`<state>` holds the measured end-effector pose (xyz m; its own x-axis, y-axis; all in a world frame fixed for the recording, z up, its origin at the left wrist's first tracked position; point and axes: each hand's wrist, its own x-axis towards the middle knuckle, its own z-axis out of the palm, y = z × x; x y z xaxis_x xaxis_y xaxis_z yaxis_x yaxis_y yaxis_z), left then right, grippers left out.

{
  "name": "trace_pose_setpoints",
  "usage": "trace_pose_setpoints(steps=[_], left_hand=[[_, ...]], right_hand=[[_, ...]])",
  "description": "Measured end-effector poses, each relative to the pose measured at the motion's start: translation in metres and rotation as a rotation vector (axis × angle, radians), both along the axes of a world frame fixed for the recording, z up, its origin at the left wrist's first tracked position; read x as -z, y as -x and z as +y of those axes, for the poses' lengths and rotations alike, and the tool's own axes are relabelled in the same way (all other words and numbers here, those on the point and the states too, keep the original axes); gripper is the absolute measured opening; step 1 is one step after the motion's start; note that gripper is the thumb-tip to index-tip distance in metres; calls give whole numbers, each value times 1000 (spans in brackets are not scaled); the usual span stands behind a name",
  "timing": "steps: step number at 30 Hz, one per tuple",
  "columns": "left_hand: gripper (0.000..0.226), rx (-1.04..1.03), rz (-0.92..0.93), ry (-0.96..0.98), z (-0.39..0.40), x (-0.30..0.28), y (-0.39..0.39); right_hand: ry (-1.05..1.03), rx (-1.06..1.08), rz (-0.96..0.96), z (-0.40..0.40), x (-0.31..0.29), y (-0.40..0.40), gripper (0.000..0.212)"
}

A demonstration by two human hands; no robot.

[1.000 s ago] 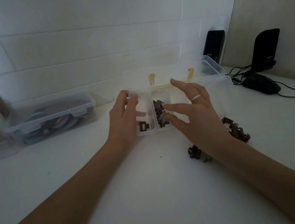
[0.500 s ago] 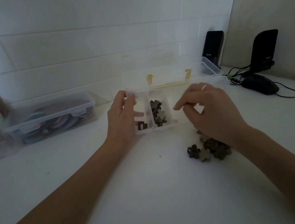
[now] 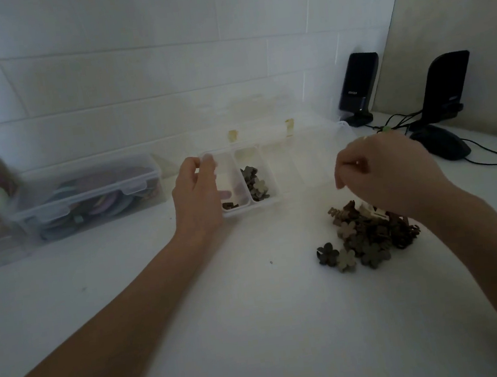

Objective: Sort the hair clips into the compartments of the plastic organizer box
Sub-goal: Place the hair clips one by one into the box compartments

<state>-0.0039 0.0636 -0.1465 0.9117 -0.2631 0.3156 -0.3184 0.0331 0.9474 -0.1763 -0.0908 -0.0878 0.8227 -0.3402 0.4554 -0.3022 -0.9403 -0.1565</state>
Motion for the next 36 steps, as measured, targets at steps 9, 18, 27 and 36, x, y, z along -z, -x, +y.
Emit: trace_pose_setpoints(steps=[9,18,27,36], left_hand=[[24,9,-9,16,1,-1,0],[21,67,-36,19,3,0,-5],[12,184,-24,72,7,-5,-5],[24,142,19,125,15,-13,-12]], right_hand=[[-111,-146,472,-6,16,-5,27],[-432,-405,-61,18,15,-14,16],[-639,-300,-393,4,23,-19,19],[-328,-382,-345,17,25,-16,29]])
